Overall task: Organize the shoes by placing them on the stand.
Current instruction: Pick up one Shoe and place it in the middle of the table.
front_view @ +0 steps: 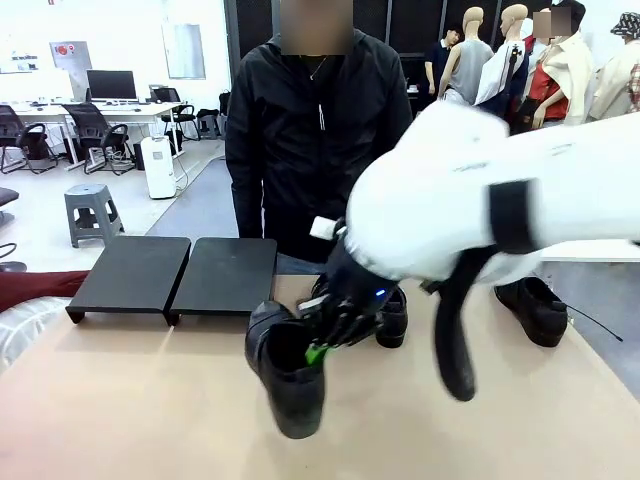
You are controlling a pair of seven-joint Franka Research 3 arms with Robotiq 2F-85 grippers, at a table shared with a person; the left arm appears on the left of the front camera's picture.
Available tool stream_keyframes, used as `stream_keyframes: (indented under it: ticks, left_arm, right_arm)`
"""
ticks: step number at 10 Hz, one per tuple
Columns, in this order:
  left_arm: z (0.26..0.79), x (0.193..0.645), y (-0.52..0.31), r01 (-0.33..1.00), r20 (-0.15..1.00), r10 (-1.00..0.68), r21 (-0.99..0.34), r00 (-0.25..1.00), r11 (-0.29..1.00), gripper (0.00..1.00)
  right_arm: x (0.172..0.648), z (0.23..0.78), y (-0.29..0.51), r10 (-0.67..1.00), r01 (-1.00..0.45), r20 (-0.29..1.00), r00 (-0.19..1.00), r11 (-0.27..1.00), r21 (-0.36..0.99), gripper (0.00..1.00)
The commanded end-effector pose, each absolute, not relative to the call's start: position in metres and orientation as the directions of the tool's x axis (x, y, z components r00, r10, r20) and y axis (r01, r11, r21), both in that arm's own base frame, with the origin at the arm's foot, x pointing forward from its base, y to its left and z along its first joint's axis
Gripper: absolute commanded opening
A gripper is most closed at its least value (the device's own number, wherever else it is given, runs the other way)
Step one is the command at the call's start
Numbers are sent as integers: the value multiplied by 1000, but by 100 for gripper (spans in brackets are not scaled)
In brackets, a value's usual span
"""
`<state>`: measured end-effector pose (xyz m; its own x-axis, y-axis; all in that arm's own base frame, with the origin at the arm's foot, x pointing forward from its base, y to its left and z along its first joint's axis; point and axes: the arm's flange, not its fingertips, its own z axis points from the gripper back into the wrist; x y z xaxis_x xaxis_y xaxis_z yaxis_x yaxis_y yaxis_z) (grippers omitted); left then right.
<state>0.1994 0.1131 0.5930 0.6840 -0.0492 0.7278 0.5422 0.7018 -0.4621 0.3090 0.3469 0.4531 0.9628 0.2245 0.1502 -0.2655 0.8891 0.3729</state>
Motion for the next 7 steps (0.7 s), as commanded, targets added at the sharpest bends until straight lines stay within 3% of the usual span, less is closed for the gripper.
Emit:
stream_keyframes:
  ticks: [1, 7]
  left_arm:
    - [593, 199, 114, 562, 739, -55, -460, 671, 687, 100]
    - [593, 199, 114, 562, 739, -55, -460, 671, 687, 100]
  right_arm:
    - [335, 418, 392, 81, -123, 147, 986, 947, 298, 0]
    - [357, 368, 404, 11, -51, 144, 989, 960, 277, 0]
